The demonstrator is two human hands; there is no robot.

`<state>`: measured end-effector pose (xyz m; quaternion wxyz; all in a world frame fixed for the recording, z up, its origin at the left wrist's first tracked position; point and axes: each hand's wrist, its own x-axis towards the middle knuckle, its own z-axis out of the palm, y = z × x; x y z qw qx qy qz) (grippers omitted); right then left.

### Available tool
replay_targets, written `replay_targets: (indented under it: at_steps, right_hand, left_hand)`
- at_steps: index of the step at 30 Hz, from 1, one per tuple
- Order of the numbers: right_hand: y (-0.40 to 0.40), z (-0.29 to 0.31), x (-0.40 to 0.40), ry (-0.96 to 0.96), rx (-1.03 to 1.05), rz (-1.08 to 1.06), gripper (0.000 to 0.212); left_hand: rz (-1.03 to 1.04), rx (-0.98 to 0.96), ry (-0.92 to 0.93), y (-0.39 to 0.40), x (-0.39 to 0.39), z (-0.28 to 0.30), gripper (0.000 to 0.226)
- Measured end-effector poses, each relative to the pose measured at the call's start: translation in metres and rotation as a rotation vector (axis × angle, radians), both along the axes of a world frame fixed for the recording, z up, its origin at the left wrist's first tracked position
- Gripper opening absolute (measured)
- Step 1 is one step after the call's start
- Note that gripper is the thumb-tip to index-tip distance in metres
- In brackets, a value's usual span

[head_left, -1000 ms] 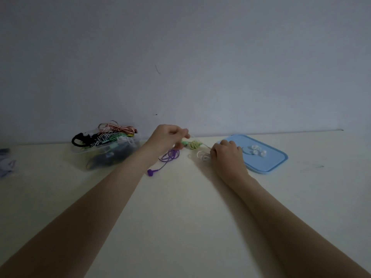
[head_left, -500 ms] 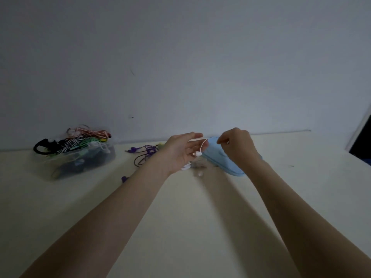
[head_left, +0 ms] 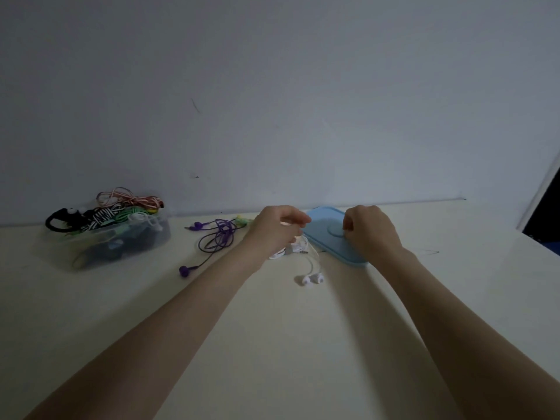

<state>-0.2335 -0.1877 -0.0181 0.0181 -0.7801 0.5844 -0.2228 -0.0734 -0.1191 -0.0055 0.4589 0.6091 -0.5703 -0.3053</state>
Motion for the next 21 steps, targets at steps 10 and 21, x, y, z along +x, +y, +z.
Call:
replay_targets:
  at_steps: [10, 21]
  right_hand:
    - [0.024, 0.018, 0.019, -0.347, 0.112, 0.276, 0.003]
    - [0.034, 0.002, 0.028, -1.102, 0.565, 0.421, 0.019]
  left_hand:
    - [-0.48, 0.114, -0.575, 0.033, 0.005, 0.001, 0.017]
    - [-0.079, -0.051, -0.02, 0.023, 0.026, -0.005, 0.019]
